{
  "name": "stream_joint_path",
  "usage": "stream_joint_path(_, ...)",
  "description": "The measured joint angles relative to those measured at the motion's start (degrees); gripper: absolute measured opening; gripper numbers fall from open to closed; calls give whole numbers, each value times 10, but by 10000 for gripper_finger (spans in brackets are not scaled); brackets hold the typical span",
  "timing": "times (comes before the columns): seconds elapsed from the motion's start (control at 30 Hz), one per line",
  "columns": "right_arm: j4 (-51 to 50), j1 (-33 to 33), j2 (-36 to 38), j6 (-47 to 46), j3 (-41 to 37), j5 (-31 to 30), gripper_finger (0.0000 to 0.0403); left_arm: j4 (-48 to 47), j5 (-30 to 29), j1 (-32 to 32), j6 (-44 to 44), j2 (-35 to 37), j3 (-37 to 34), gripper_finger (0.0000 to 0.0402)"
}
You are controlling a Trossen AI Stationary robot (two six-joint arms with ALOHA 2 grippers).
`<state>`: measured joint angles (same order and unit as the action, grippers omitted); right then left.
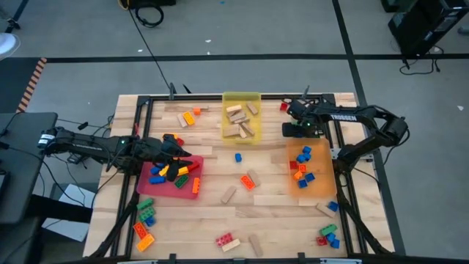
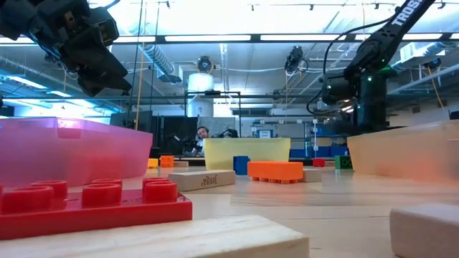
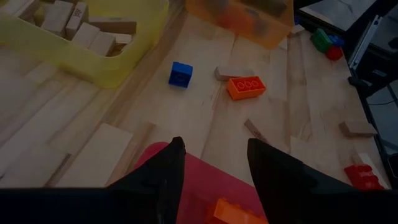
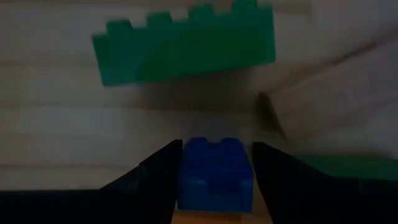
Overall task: Sort blocks by size
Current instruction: Put the 1 stud blue game piece into the orange bin
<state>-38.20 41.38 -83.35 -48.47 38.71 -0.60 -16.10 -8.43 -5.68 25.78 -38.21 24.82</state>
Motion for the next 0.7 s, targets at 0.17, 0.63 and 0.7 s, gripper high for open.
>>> stream_joint_path(0.17, 2, 0, 2, 10, -8, 1, 159, 0, 0, 0, 0, 0, 0, 184)
stream_joint_path(0.63, -39, 0, 43, 32, 58, -17, 159, 1, 0, 0, 0, 0, 0, 184)
stream_joint_path(0.7, -61, 0, 63, 34, 77, -21, 158, 9, 0, 0, 0, 0, 0, 184)
